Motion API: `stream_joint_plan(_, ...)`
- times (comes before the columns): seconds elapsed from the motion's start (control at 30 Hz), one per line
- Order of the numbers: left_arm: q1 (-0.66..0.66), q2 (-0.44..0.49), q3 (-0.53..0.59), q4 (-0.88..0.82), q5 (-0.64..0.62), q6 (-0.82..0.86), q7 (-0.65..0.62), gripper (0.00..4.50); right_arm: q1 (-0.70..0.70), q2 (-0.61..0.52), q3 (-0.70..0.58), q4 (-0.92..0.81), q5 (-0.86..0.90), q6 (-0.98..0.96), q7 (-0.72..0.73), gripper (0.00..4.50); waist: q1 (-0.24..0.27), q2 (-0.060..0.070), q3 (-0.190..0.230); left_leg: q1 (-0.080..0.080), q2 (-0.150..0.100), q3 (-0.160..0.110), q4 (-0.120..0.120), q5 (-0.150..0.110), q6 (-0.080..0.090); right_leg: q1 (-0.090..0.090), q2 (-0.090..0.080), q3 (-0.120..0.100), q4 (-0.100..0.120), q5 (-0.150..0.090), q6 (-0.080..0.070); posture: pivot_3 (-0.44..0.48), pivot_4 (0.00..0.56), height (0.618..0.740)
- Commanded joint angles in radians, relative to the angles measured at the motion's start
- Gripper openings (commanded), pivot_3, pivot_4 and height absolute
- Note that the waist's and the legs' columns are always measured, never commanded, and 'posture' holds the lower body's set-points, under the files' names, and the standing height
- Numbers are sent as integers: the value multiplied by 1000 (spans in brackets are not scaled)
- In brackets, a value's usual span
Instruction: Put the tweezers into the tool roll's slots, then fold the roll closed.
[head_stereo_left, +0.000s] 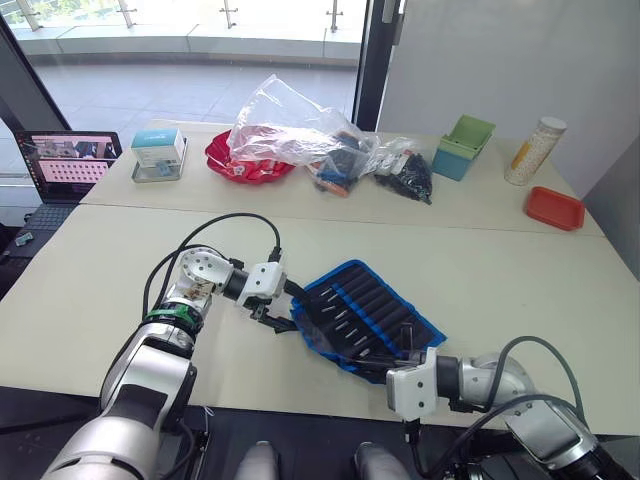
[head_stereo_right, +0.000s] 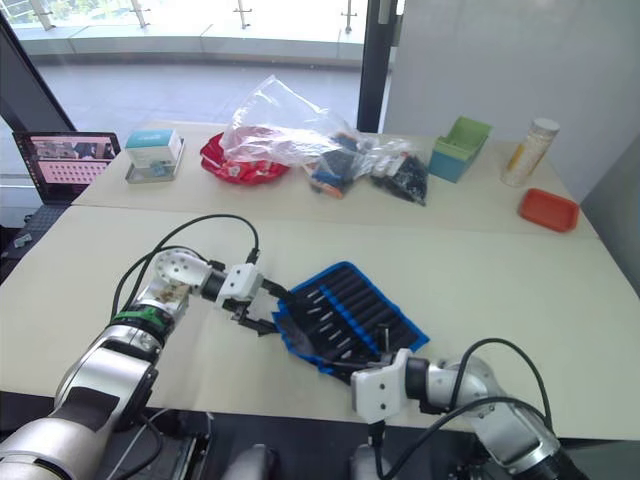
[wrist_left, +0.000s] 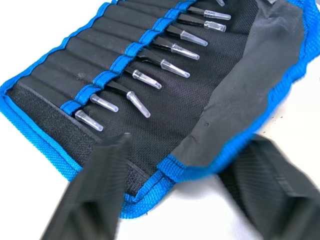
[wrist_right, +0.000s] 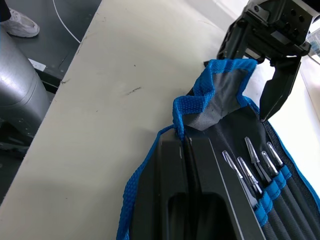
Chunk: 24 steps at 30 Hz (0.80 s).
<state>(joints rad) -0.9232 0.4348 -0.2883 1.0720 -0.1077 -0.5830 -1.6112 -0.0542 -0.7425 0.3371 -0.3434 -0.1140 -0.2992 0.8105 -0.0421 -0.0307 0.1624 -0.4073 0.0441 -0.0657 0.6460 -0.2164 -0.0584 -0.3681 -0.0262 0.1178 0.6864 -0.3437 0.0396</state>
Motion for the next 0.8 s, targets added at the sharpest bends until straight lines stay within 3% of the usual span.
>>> stream_joint_plan(0.03, -23, 13, -21, 4, -1, -24, -3, 1644, 3, 9, -33, -35, -4, 9, -16, 0, 0, 0, 0, 0, 0, 0, 0, 0, 0, 0, 0, 0, 0, 0, 0, 0, 150, 723)
stream_joint_plan(0.2, -6, 34, -59, -30, -33, -15, -3, 36, 0, 15, -30, -30, -25, 17, -20, 0, 0, 0, 0, 0, 0, 0, 0, 0, 0, 0, 0, 0, 1, 0, 0, 0, 150, 723)
stream_joint_plan(0.43, 28, 80, -116, -154, -140, 99, -3, 36, -22, 29, -33, -12, -42, 35, -22, 0, -3, 0, 0, 1, 0, 0, 0, 0, 0, 0, 0, 0, 1, 0, 0, 0, 150, 723)
stream_joint_plan(0.6, 117, 185, -119, -324, -197, 185, -3, 36, -126, 62, -14, 100, -129, 28, -53, 0, -13, 0, 0, 2, 1, 0, 0, 0, 0, 0, 1, 0, 3, 0, 0, 0, 150, 723)
stream_joint_plan(0.8, 304, 303, -43, -596, -219, 280, 0, 36, -283, 34, 38, 323, -298, -182, -117, 0, -17, 2, 1, 2, 1, -1, 1, 0, 0, 0, 1, 0, 5, 0, 0, 0, 150, 723)
